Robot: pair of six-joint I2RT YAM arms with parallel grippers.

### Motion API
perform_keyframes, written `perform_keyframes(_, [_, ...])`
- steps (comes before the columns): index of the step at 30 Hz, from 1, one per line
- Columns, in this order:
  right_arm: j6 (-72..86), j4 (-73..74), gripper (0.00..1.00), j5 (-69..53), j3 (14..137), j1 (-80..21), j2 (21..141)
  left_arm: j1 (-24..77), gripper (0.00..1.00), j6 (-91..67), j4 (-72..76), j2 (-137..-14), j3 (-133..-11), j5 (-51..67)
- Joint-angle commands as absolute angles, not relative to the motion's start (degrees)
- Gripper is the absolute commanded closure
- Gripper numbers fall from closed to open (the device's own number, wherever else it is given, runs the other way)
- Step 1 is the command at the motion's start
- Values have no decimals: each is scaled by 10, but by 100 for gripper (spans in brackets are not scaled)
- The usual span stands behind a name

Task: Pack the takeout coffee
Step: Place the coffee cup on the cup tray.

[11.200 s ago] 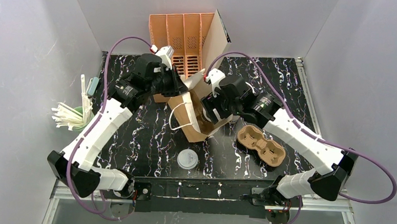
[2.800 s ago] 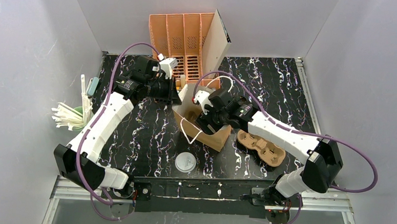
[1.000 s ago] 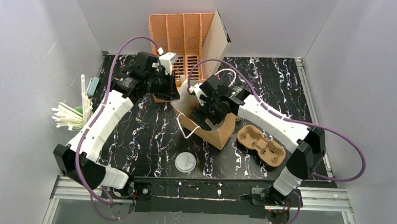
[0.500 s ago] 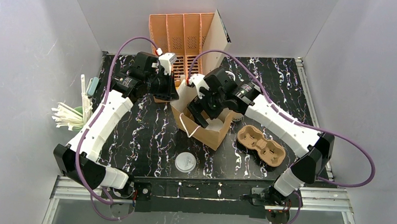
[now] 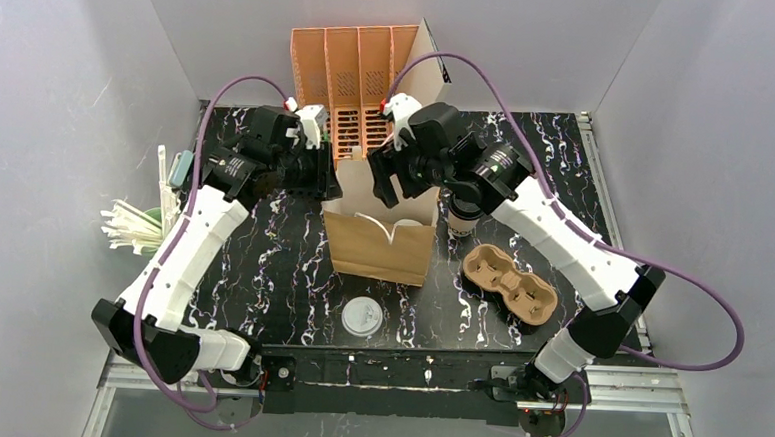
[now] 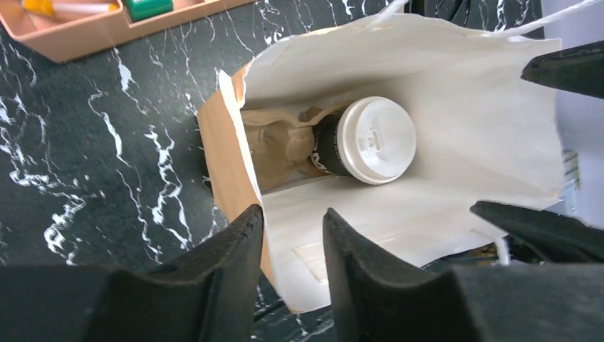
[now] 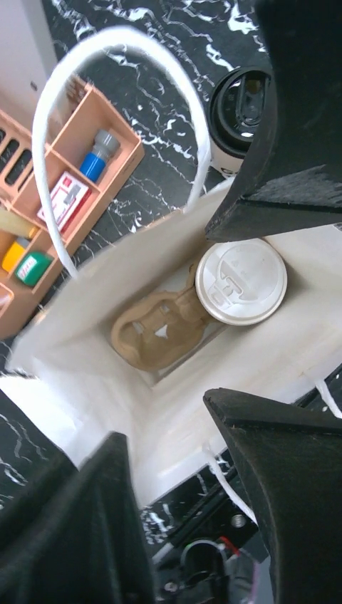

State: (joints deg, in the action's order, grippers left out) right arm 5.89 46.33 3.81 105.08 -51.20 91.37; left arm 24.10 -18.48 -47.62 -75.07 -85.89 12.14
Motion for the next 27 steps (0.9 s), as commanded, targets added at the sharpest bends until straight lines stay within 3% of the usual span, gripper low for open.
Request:
perform_keyframes(1, [151, 470, 19, 123, 1095, -510, 867, 240, 57, -193, -503, -719, -866, 110])
perform_keyframes(8, [239, 580, 24, 271, 1101, -509, 854, 240, 34, -115, -503, -748, -942, 99])
perform_keyframes(11, [284, 624, 32, 292, 1100, -507, 856, 239, 3, -83, -501, -785, -992, 133])
perform_keyframes(17, [336, 626, 40, 254, 1048, -503, 845, 237, 3, 28, -489, -852, -1052, 256])
perform_keyframes(27, [369, 597, 55, 229, 999, -482, 862, 237, 15, 141, -438, -921, -1064, 295])
